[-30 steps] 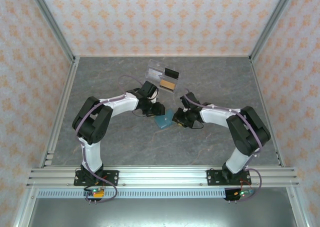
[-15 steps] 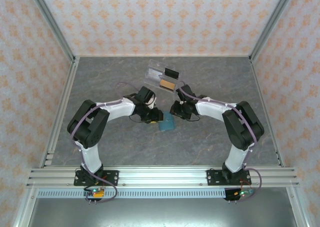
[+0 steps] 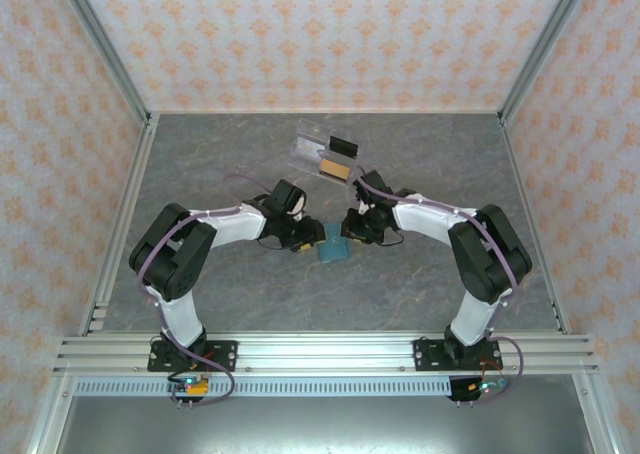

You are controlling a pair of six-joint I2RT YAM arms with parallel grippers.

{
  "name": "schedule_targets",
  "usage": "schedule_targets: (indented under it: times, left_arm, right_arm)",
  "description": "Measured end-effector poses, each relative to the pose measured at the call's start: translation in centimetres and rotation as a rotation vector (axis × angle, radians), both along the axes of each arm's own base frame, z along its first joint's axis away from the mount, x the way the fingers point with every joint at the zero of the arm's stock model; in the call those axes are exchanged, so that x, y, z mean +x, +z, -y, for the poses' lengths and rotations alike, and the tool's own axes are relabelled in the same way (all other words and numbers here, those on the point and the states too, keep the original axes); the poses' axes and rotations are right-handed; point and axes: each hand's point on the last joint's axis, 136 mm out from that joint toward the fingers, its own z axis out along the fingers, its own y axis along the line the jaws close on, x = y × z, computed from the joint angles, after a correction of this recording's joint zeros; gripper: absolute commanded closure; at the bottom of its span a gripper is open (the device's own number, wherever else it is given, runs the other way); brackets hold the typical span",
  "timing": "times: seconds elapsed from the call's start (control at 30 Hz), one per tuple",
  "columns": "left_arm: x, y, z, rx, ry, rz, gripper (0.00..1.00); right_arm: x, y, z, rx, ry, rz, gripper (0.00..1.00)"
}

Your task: Take the credit cards out of the card holder

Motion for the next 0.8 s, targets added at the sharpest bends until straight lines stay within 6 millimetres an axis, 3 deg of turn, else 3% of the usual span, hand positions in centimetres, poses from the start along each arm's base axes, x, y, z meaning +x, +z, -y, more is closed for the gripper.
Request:
schedule_targets:
  times: [0.5,0.67,0.8]
  left_arm:
    - [0.7,0.0,1.4,-0.093,0.024,-0.005,0.62]
    - [0.7,0.0,1.4,-0.119,0.027,-0.007,0.67]
    - [0.7,0.4,1.5,-0.130,0.025,0.009,0.78]
  right_arm:
    - [-0.1,-1.3,0.0,-0.014,0.009,-0.028,0.76]
    - [-0.1,-1.3,0.1,-0.021,0.005,-0.026,0.76]
    - [0.2,-1.2,0.3,-0.033,-0.015,-0.015,0.76]
